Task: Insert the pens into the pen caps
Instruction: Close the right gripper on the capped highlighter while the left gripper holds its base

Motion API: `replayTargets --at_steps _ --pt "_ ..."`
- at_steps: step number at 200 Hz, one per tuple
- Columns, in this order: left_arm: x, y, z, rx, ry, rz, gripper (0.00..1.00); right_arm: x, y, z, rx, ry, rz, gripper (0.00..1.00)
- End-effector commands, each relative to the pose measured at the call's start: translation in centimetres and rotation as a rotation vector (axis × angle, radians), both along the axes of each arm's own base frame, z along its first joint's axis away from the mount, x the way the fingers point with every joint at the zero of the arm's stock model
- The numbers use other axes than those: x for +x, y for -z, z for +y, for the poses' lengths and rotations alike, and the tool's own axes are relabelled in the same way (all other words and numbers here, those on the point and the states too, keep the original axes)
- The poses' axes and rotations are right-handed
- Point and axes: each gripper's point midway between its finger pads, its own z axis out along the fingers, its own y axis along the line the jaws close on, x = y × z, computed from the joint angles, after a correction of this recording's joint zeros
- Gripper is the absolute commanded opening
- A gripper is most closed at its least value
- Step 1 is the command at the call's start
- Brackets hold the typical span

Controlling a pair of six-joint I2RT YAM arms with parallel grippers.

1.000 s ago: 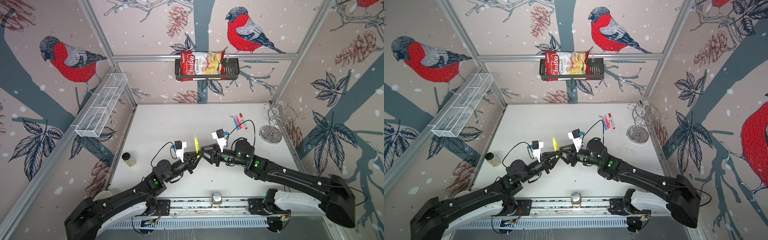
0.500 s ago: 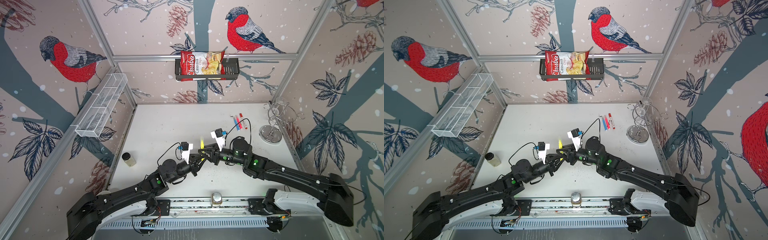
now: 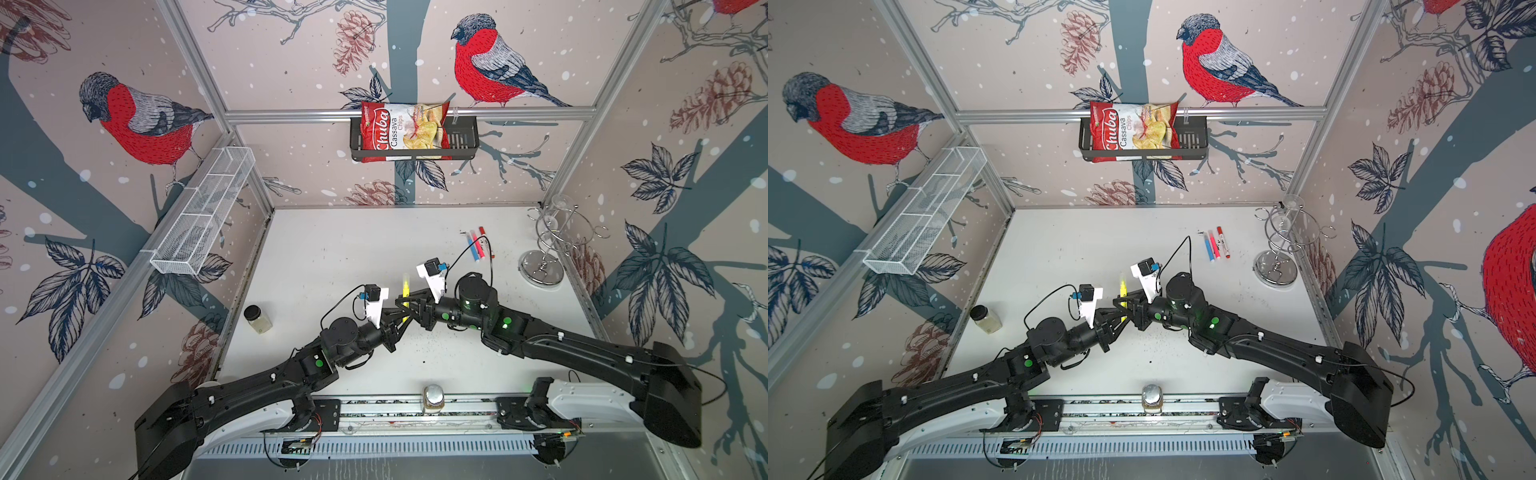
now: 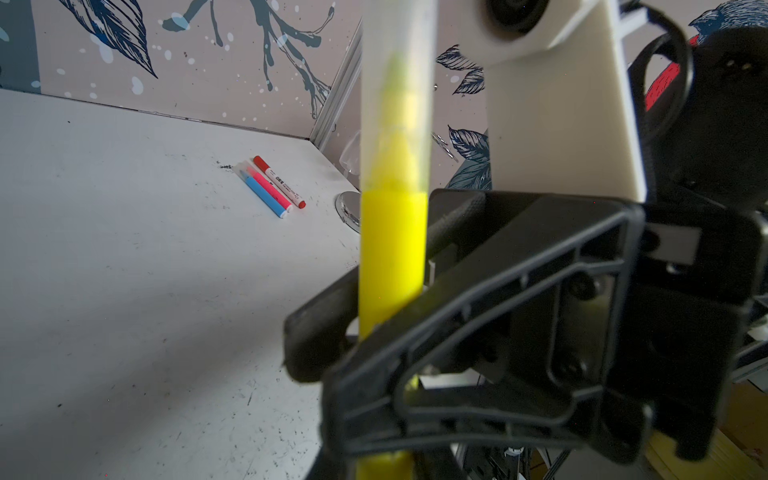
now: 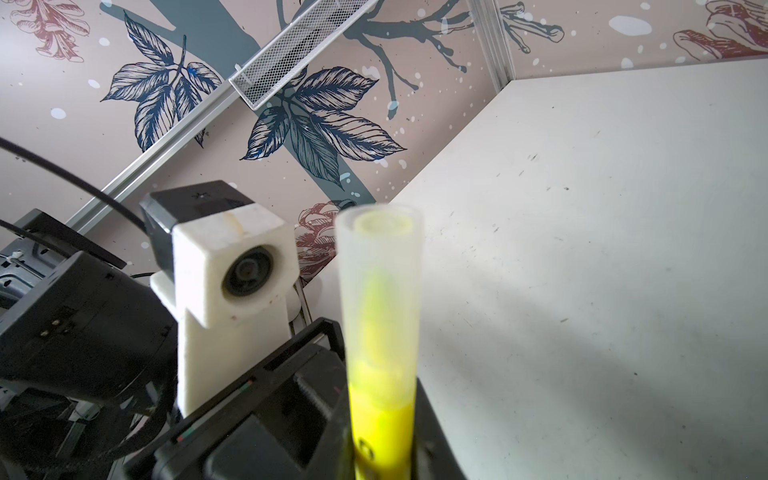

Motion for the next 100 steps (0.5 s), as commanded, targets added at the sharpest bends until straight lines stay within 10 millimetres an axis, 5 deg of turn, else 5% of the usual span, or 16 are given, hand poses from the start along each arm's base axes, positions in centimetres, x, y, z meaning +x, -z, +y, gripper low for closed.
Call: replayTargets --at_steps 1,88,100 --pt "0.16 -1.04 -0.05 -0.014 -0.007 -0.040 0.00 -0.23 -0.39 0.21 0.007 -0.010 0.006 0.18" --pt "0.46 -0.86 0.41 -0.007 -0.035 -0.031 0.00 -0.12 -0.46 0.03 0.000 -0.001 0.000 0.01" --pt "0.46 -0.81 0.45 -0.007 -0.037 -0.027 0.07 -0.09 -0.37 -0.02 -0.004 0.002 -0.001 0.01"
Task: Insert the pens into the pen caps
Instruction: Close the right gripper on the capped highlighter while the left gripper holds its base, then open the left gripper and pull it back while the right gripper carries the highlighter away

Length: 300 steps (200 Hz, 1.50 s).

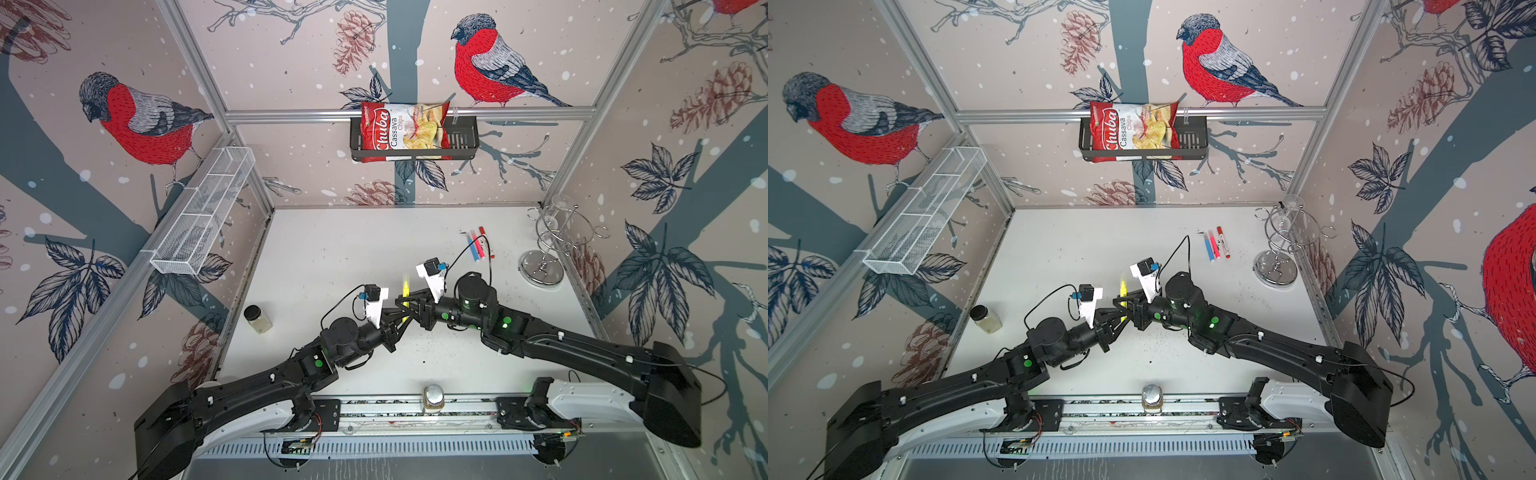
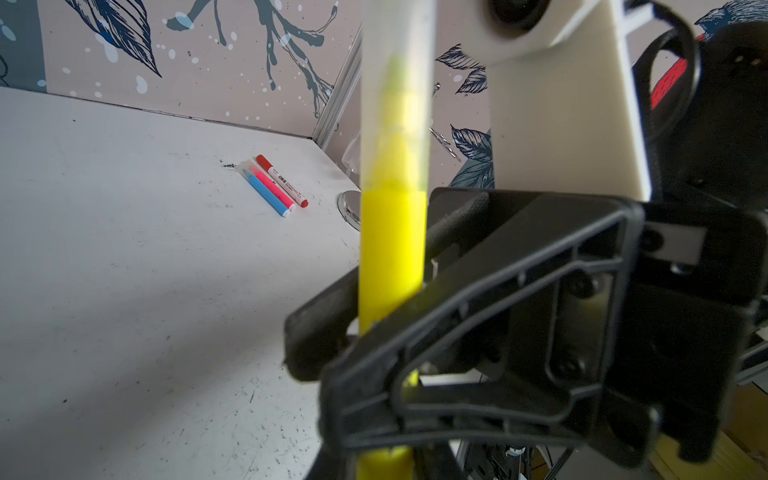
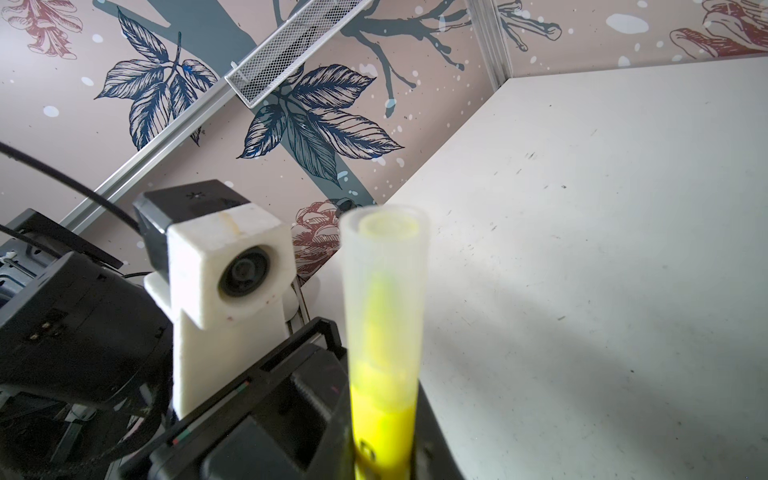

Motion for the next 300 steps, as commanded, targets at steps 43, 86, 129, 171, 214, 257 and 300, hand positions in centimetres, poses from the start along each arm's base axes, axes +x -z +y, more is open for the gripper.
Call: replayTargets --at_steps 43,86,129,171,214,257,300 --pt "0.7 -0.5 0.7 -0.007 -0.056 -0.012 0.30 0.3 -0.1 -0.3 -0.011 0.025 -0.006 0.00" --pt "0.7 -0.5 1.0 -0.004 -0.064 -0.010 0.35 1.1 0.2 -0.8 -0.035 0.077 -0.009 0.00" --pt "0.6 -0.2 1.0 0.006 -0.064 -0.007 0.35 3.9 1.5 -2.5 -0.097 0.211 0.028 0.00" --pt "0.7 -0.2 1.3 0.011 -0.076 -0.010 0.34 6.2 2.6 -4.8 -0.116 0.296 0.077 0.00" --pt "0.8 -0.1 1.6 0.024 -0.088 -0.014 0.33 8.4 4.7 -7.0 -0.178 0.382 0.140 0.00" --pt "0.8 0.3 1.8 0.035 -0.093 -0.010 0.33 9.7 7.5 -8.2 -0.263 0.413 0.223 0.01" --pt "0.7 0.8 2.2 0.044 -0.105 -0.001 0.33 10.9 10.1 -8.9 -0.354 0.440 0.278 0.02"
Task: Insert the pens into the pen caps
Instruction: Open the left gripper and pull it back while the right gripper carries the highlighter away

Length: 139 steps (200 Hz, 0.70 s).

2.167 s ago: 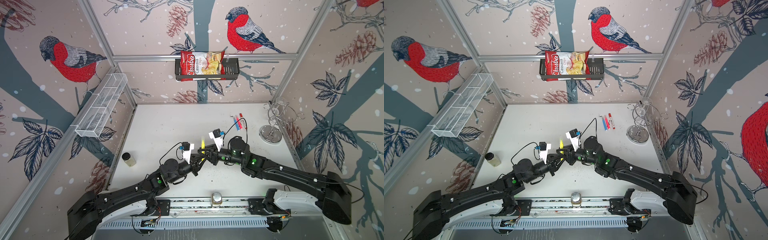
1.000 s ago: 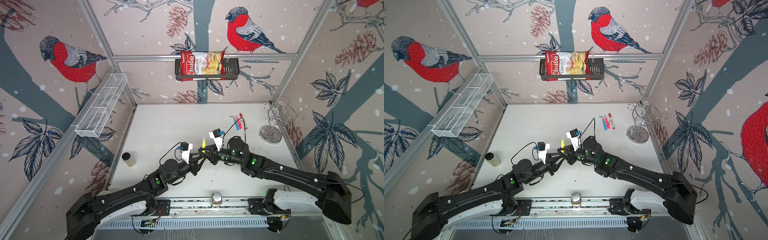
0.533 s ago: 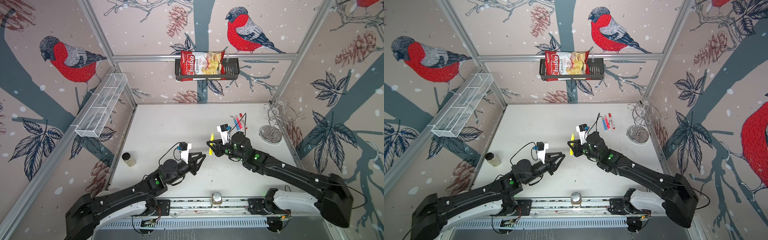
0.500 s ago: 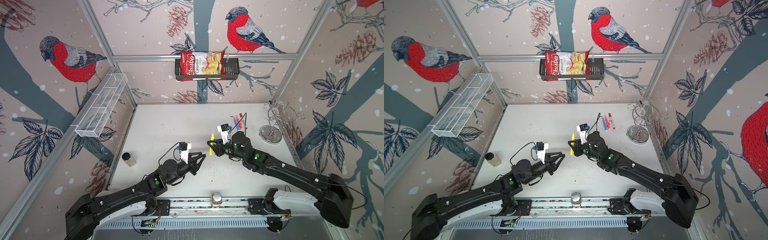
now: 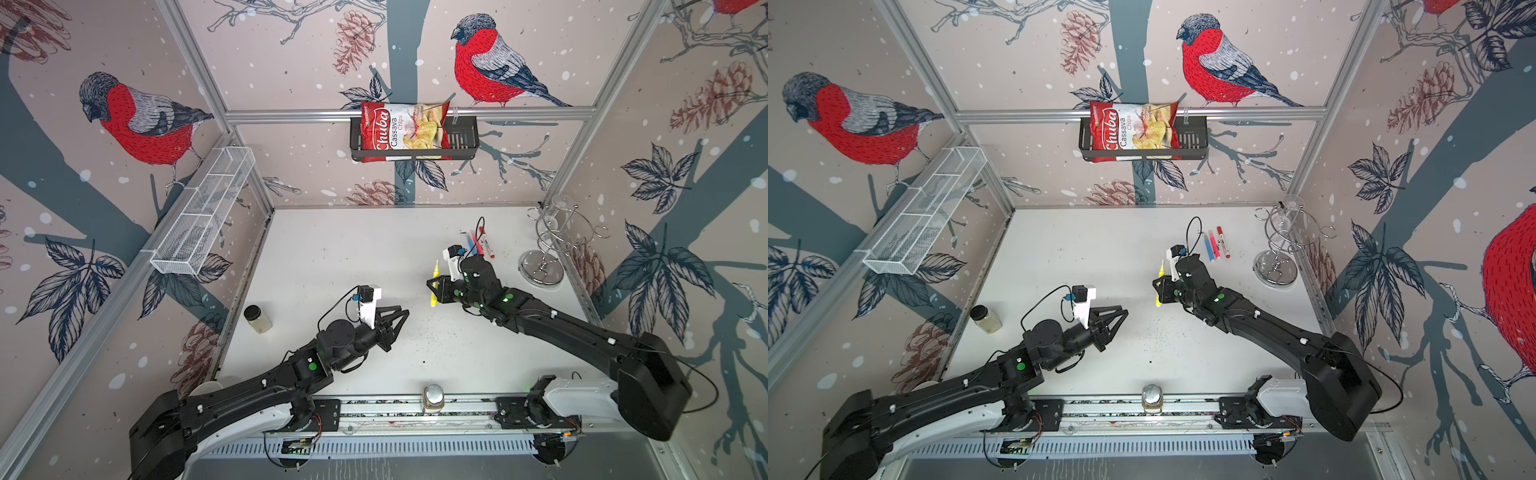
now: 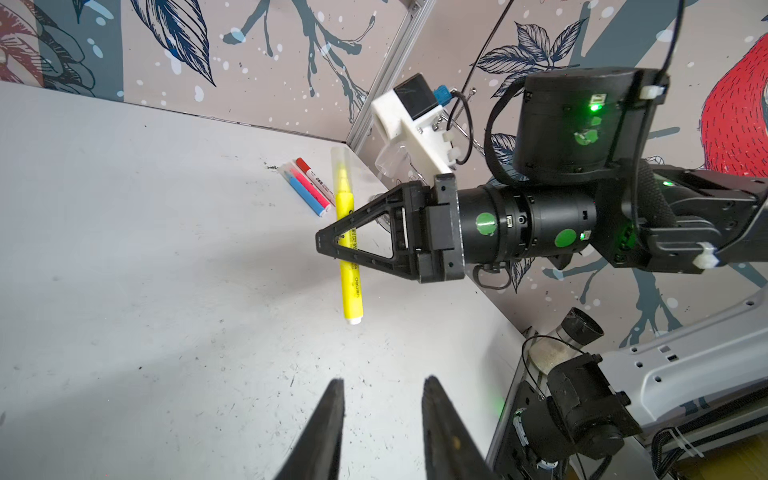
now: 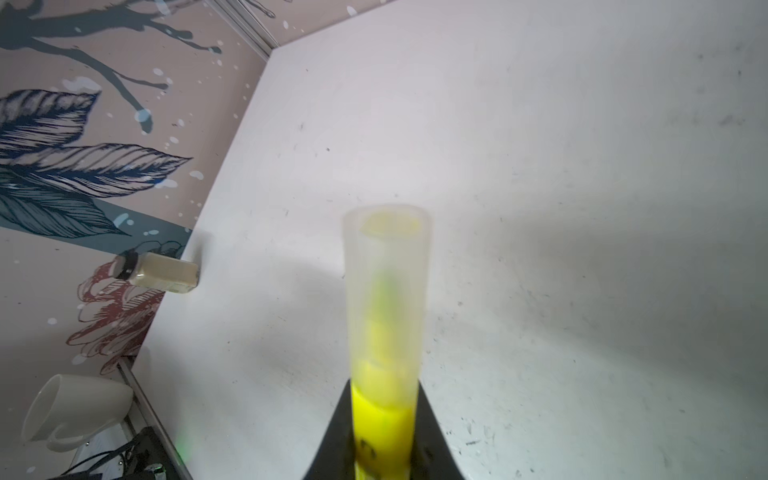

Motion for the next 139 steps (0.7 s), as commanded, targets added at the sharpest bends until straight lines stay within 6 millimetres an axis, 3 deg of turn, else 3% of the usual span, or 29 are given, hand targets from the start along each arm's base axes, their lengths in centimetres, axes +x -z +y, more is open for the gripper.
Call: replayTargets --at_steps 1,139 --pt "0.2 0.0 0.4 0.002 -0.016 -0.010 0.33 0.3 0.8 -0.3 -0.035 0.006 0.031 0.02" --pt "0.1 1.3 0.8 0.038 -0.030 0.023 0.33 6.1 6.5 -4.3 -0.487 0.179 0.091 0.01"
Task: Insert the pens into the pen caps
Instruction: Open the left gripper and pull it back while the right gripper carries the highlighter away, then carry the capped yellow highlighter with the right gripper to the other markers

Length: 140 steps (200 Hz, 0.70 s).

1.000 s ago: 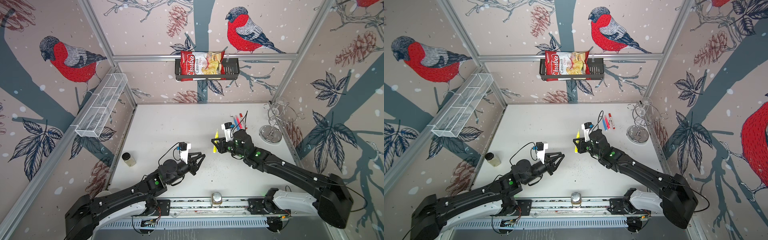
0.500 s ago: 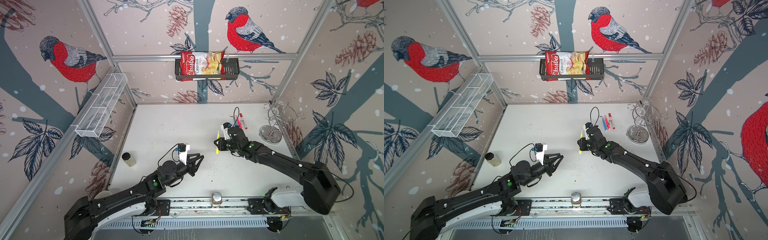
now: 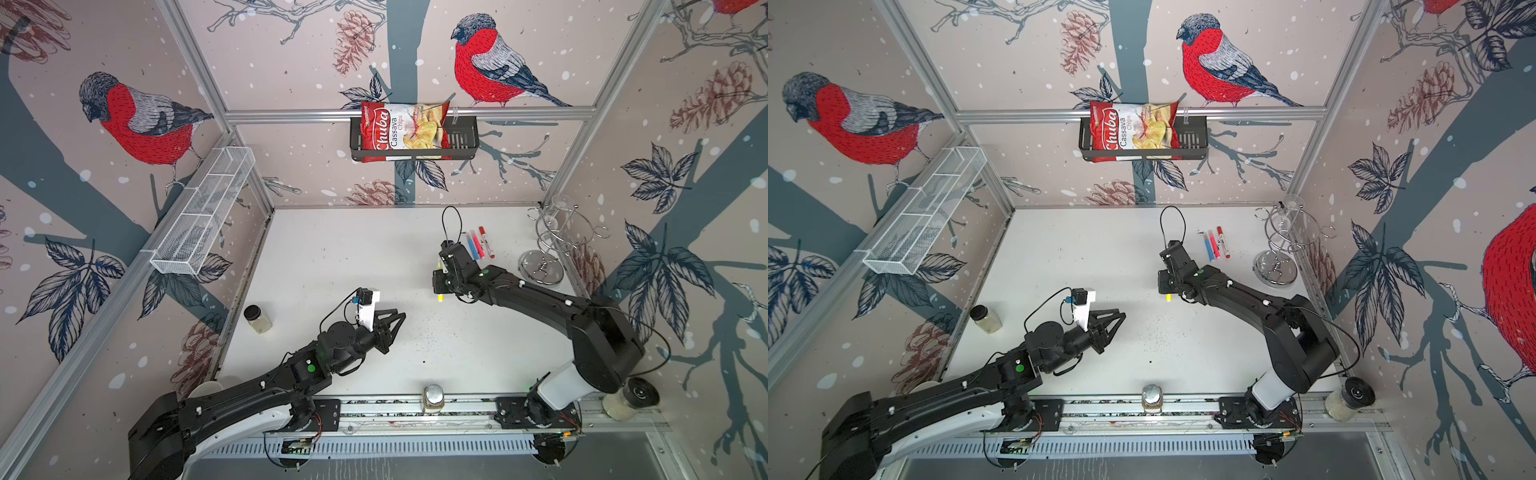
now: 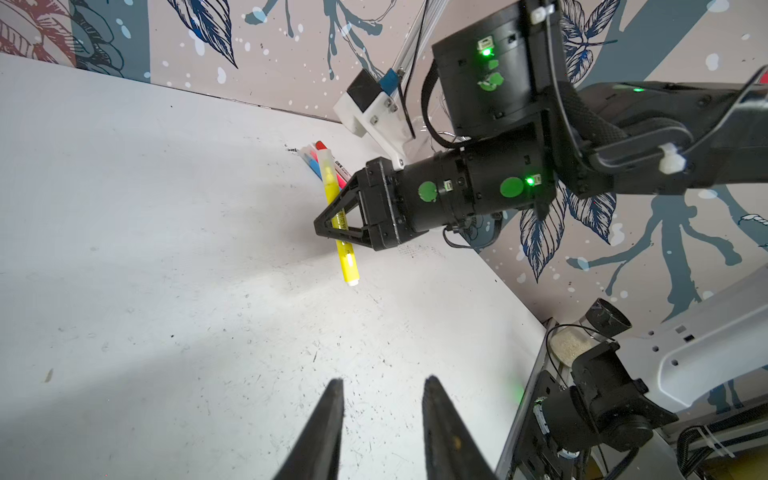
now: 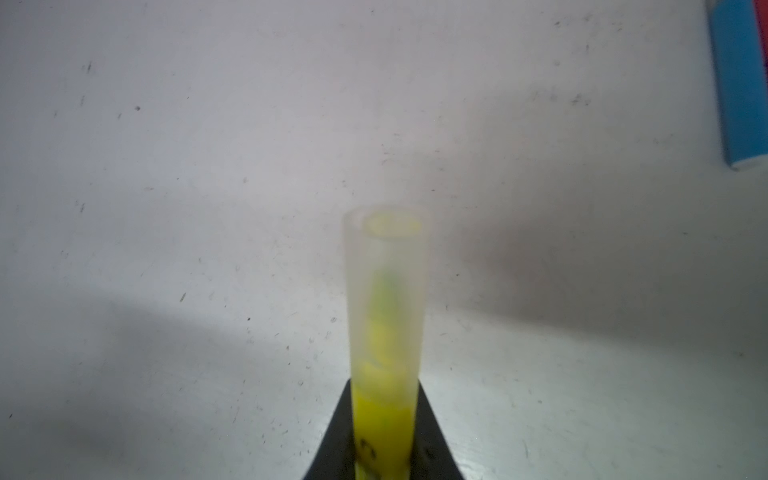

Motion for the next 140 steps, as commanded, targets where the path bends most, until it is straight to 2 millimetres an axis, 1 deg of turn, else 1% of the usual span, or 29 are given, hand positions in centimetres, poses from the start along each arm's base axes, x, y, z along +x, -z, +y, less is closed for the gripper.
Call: replayTargets --at_steps 1,47,109,140 --pt "0.1 -0.5 0.1 -0.011 -0.004 -0.005 0.33 0.7 1.1 -1.8 -0.126 0.031 0.008 0.01" --pt "0.1 -0.7 0.4 -0.011 -0.012 -0.007 0.33 2.6 2.4 -1.9 -0.204 0.042 0.013 0.01" --pt "0.0 -0.7 0.5 -0.006 -0.016 -0.007 0.33 4.6 3.5 -1.3 -0.285 0.011 0.025 0.02" --pt "0.0 -0.8 0.6 -0.008 -0.016 -0.007 0.33 5.8 4.1 -1.9 -0.323 0.023 0.036 0.02"
